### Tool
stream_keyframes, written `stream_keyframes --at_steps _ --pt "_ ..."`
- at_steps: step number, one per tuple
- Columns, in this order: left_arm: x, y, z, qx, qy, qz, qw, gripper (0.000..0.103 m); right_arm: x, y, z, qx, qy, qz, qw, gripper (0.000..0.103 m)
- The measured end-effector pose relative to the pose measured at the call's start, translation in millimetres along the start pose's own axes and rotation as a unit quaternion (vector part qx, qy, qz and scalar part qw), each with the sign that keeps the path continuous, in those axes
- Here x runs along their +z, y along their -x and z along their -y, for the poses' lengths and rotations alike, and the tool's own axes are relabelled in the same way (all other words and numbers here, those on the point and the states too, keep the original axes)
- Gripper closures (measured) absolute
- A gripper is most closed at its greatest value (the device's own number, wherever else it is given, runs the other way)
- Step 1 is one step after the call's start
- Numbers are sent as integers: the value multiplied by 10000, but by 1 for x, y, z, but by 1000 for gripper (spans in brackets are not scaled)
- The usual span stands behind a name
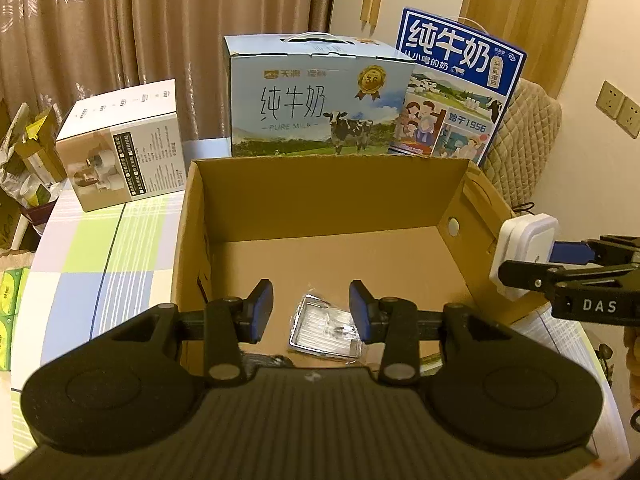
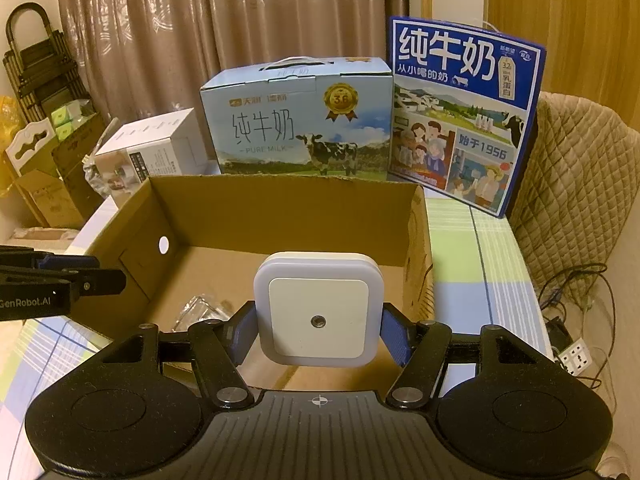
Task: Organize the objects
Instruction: 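Release the toy car with the left tool while the right tool releases the night light, then withdraw both tools from the cardboard box back over the table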
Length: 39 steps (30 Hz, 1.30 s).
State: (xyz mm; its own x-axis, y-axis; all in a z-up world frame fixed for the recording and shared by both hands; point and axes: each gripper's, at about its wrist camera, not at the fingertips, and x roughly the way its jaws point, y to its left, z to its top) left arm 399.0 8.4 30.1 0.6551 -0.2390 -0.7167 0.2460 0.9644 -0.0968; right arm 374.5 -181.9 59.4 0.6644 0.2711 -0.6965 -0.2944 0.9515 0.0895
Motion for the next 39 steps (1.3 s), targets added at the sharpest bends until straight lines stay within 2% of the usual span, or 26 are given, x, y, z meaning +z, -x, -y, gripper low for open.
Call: stream_keyframes --at_steps 4,8,12,23,39 --pt "-2 0 1 -11 -15 -9 10000 67 1 -1 3 155 -115 184 9996 41" --pt "-3 1 0 -2 1 6 10000 65 2 8 4 136 -168 434 9988 29" --pt "-7 3 -3 -14 30 16 10000 58 2 17 2 134 -105 483 9987 29" --pt "-23 29 -7 -12 174 55 9998 51 -14 58 -9 180 46 632 9978 29" --pt "-70 102 -10 11 298 136 9995 34 -75 121 -42 412 578 470 9964 29"
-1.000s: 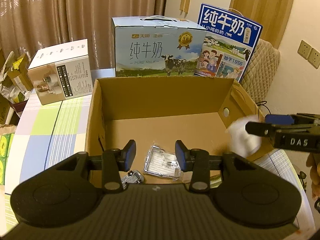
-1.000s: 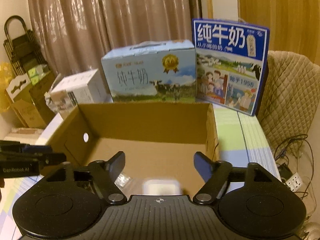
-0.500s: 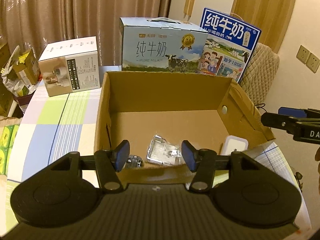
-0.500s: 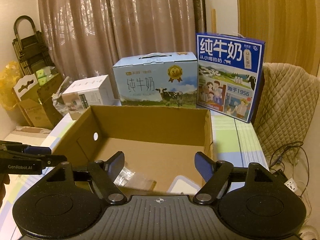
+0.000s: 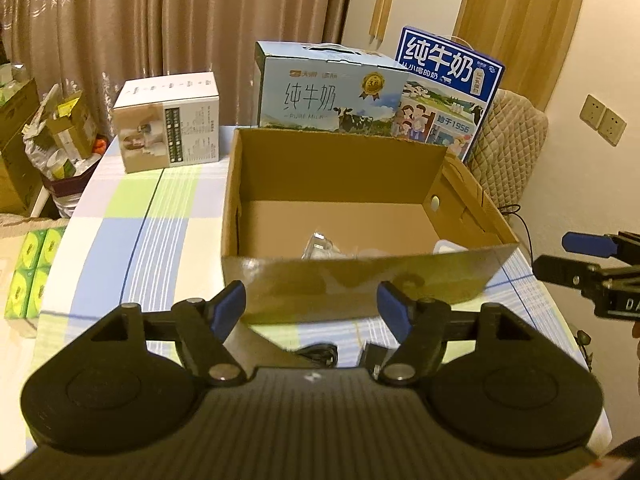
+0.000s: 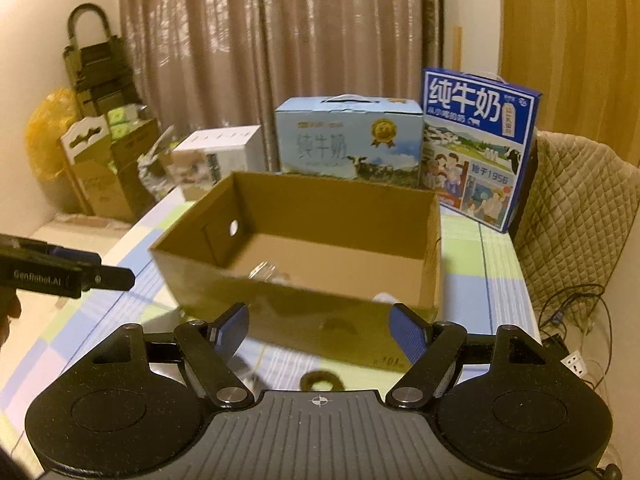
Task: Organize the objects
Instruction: 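Withdraw both tools from the cardboard box back over the table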
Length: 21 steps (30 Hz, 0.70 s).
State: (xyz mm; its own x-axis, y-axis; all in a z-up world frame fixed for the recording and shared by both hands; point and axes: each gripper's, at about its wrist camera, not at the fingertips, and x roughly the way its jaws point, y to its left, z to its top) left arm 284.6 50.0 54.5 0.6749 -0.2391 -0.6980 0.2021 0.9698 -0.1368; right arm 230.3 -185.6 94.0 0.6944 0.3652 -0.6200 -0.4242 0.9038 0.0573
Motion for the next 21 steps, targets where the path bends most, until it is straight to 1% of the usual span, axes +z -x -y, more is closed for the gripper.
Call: stream_keyframes --at_steps 3,9,12,15,21 --pt "-11 13 -3 23 41 -38 10000 29 -11 9 -8 112 49 -40 9999 29" --pt "-33 36 -14 138 228 -107 9996 27 -30 20 -26 240 388 -147 9989 29" --pt "-44 43 -20 150 349 -196 9991 25 -36 20 -29 312 460 -226 9982 29" --pt "-52 48 -26 152 474 -263 9984 19 -38 17 -29 337 496 -292 9978 29" --pt "-61 46 -38 168 685 -369 9968 18 -42 7 -30 348 630 -377 9967 29"
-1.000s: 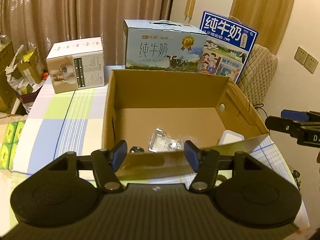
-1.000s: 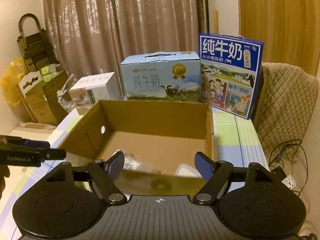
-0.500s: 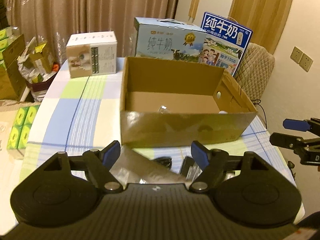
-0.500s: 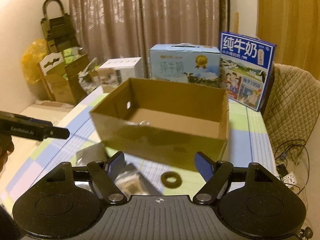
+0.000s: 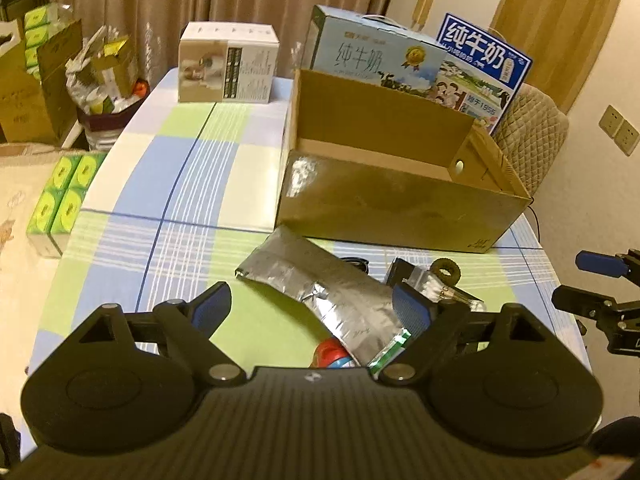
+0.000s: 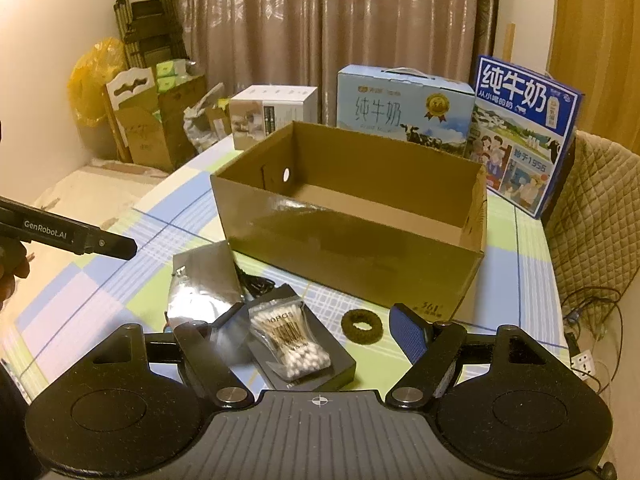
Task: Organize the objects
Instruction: 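Withdraw both tools from the cardboard box back over the table, then grasp the cotton swab bag with the right tool while the left tool grasps the red Doraemon figure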
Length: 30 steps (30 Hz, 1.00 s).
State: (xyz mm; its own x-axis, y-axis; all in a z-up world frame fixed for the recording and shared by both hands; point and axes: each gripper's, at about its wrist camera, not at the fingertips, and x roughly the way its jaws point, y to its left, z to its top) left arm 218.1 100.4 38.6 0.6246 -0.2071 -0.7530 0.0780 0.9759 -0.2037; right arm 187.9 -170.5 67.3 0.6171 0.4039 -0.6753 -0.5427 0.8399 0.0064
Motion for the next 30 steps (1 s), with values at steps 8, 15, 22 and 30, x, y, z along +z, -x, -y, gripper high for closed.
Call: stream_keyframes --at_steps 8,15,22,30 --pt "-14 -15 3 -56 -268 -193 9994 17 -17 -19 -3 -17 226 -174 9996 29" --pt "-42 -23 21 -136 -1084 -322 9935 17 -28 -45 0 11 333 -370 9988 29" --pt "-67 -41 27 -303 -1354 -266 9900 18 -31 -74 -9 145 659 -576 9961 44" --pt "-77 -66 26 -333 -1579 -197 9867 19 -25 -103 -13 317 1078 -819 9903 50"
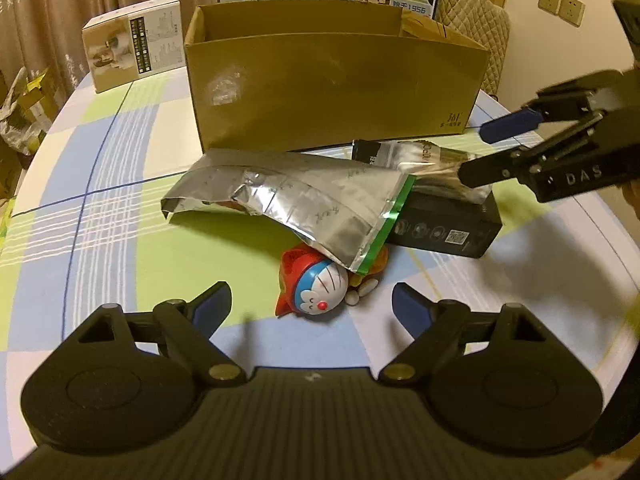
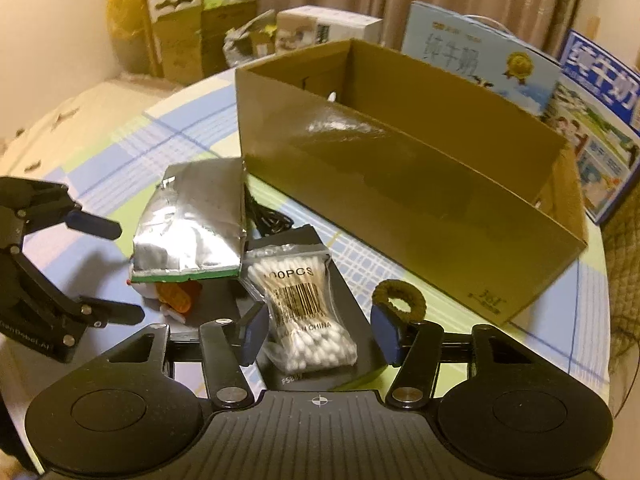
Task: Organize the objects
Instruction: 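Grasp the cotton swab bag with the right tool while the left tool grasps the red Doraemon figure, then lift the Doraemon figure and swab bag and carry them toward the cardboard box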
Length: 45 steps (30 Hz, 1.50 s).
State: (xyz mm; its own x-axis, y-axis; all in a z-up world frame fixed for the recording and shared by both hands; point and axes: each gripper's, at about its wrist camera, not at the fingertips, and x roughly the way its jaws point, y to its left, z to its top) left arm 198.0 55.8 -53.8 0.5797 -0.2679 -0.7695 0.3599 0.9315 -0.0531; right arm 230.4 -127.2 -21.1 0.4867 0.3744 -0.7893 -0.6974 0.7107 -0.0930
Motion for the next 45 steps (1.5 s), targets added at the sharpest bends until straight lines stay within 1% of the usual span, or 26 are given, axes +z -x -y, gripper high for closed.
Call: stream_keyframes --at_steps 5,7,9,11,14,17,20,22,27,33,40,45 --pt "-4 -13 -10 -43 158 50 9999 23 4 -15 -1 125 118 -153 9997 50" --pt "-4 -17 -12 -76 199 54 9998 27 4 -20 -1 129 114 -198 9997 51" --pt "-3 -20 -12 -141 199 63 9997 31 4 -20 -1 172 25 -162 9997 54" --pt "-3 -23 -11 -185 125 85 9997 33 3 -20 0 168 -90 -157 9997 70" --pt "-2 -27 -6 -259 -9 141 9996 35 4 -19 -2 144 -169 -170 9996 79" --pt "-2 -31 -1 -311 -133 138 9993 47 2 -15 -2 91 -256 -163 9995 83" --pt "-4 -30 2 -292 -159 131 9994 53 -1 -10 -1 60 -366 -165 9992 84" --pt "-6 -29 3 -279 -204 80 9994 64 -4 -6 -1 31 -408 -166 9990 84" --pt "-13 -20 9 -243 -121 -60 9996 65 -10 8 -2 -21 -518 -122 9986 85" --pt "-25 -4 21 -294 27 -114 9995 65 -15 27 -4 -82 -586 -55 9982 85" --pt "-34 11 35 -397 190 -86 9990 65 -19 44 -8 -92 -651 35 9978 85" --pt "-33 22 40 -407 265 15 9988 65 -16 54 -9 -156 -661 117 9976 85"
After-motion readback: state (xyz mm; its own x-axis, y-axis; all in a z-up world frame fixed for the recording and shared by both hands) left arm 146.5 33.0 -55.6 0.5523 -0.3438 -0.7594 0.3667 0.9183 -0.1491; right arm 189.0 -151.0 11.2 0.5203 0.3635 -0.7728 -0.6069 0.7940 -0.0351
